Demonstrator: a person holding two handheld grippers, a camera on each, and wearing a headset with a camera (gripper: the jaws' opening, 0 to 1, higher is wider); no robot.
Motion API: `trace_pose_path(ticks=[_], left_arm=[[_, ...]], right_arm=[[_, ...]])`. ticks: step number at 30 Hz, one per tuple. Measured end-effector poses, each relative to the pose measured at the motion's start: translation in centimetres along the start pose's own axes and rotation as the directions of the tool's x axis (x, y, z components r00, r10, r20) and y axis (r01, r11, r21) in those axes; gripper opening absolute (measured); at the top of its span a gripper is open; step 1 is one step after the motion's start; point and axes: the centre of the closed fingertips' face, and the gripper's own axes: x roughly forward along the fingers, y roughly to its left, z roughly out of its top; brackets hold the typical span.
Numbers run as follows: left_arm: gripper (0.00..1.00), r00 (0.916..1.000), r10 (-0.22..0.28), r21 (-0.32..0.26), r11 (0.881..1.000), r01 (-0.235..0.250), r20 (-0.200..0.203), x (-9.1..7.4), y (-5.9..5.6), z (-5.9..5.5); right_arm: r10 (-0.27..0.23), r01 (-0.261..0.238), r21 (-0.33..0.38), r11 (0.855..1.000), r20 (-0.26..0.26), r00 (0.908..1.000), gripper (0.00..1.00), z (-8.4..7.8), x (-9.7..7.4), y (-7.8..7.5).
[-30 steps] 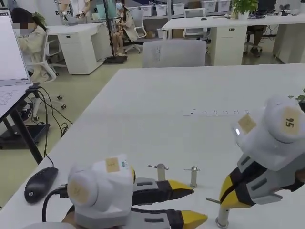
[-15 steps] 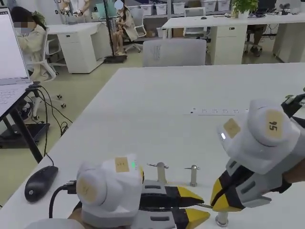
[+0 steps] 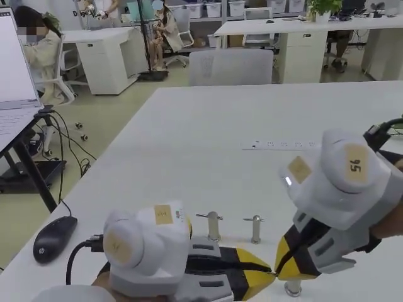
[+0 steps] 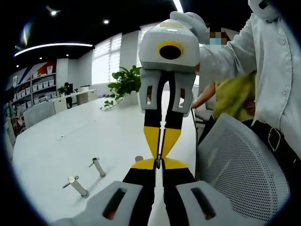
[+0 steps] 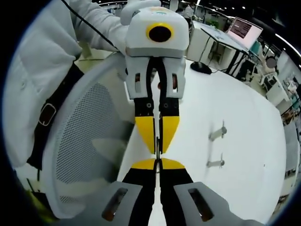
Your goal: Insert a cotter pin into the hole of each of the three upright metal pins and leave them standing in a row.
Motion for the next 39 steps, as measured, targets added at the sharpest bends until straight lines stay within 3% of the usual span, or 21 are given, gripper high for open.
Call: trace_pose_path(ticks=[8, 16, 20, 21, 28, 32, 34, 35, 39], left_arm=[[0.01, 1.0000, -0.006, 0.002, 1.000, 0.006, -0.007, 0.0, -0.1, -0.2], [0.00, 0.9995, -0.013, -0.017, 1.000, 0.014, 0.028, -0.4, 0.1, 0.4], [0.00, 0.9991, -0.011, -0.025, 1.000, 0.012, 0.041, -0.5, 0.4, 0.6], [0.00, 0.9990, -0.012, -0.026, 1.000, 0.013, 0.042, -0.6, 0.4, 0.6], [0.00, 0.9979, -0.036, -0.015, 0.999, 0.037, 0.054, -0.8, -0.1, 0.9], [0.00, 0.9957, -0.061, -0.004, 0.998, 0.061, 0.070, -1.0, -0.5, 1.4], [0.00, 0.9944, -0.075, 0.007, 0.997, 0.074, 0.075, -1.1, -0.8, 1.6], [0.00, 0.9931, -0.087, 0.009, 0.996, 0.086, 0.079, -1.1, -1.1, 1.7], [0.00, 0.9898, -0.115, 0.031, 0.993, 0.113, 0.084, -1.2, -1.8, 1.9]], right_arm=[[0.004, -0.004, -0.028, 1.000, -0.017, 0.9998, 0.02, 0.0, 0.2, 0.1], [-0.002, 0.002, -0.001, 1.000, 0.019, 0.9998, 0.04, 0.2, -0.2, -0.1], [-0.001, 0.000, 0.028, 1.000, 0.012, 0.9999, 0.15, -0.5, -0.4, -0.1], [-0.002, 0.001, 0.025, 1.000, 0.014, 0.9999, 0.13, -0.6, -0.5, -0.2], [0.065, -0.071, 0.086, 0.994, 0.064, 0.9958, 0.18, -1.2, -1.1, 0.5], [0.141, -0.153, 0.097, 0.983, 0.127, 0.9819, 0.18, -1.0, -1.3, 1.3], [0.183, -0.207, 0.139, 0.969, 0.167, 0.9689, 0.18, -0.7, -1.6, 1.7], [0.210, -0.239, 0.135, 0.962, 0.198, 0.9574, 0.18, -0.3, -1.7, 2.0], [0.280, -0.320, 0.151, 0.935, 0.235, 0.9308, 0.18, -0.1, -2.1, 2.5]])
